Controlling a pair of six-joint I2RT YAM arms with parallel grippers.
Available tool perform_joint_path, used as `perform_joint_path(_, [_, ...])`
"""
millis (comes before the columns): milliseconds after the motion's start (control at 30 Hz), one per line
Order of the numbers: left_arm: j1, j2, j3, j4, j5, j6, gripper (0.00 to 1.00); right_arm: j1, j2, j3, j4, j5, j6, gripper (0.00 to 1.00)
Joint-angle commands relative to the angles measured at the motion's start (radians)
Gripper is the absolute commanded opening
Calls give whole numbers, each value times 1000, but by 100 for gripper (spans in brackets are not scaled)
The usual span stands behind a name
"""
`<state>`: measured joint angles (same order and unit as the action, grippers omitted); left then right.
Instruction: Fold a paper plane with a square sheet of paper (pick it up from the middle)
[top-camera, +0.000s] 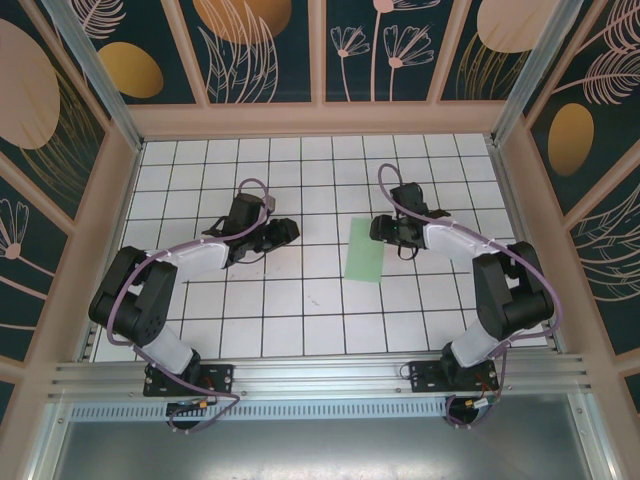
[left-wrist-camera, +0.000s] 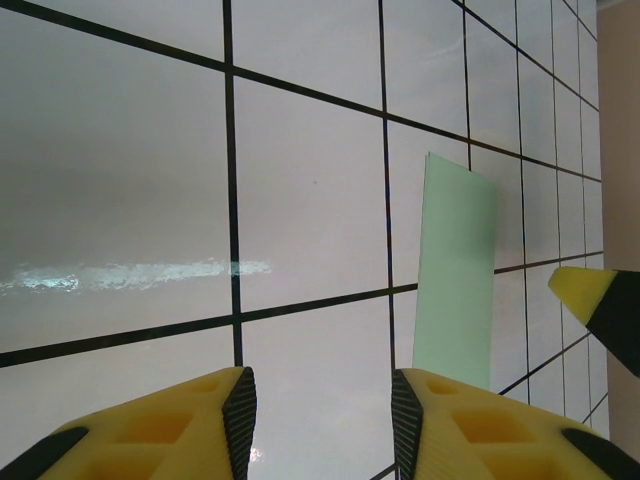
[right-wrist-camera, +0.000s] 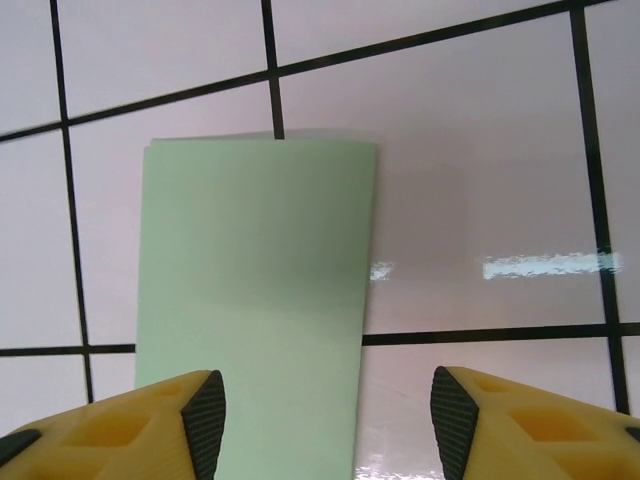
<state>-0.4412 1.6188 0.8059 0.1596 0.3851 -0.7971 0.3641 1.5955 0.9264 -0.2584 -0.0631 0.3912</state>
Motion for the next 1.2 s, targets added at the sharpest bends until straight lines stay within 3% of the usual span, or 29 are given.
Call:
perform_joint_path(0, [2, -25, -4, 24, 2, 6, 44, -17, 20, -18, 91, -108, 85, 64])
perform_joint_path(333, [1, -20, -2, 21, 9, 9, 44, -31, 76, -28, 126, -178, 93, 66])
perform_joint_path(667, [2, -22, 0, 22, 12, 7, 44, -25, 119, -30, 113, -160, 95, 65])
perform_joint_path(1167, [2, -25, 0, 21, 4, 7, 44, 70, 138, -34, 100, -144, 98, 66])
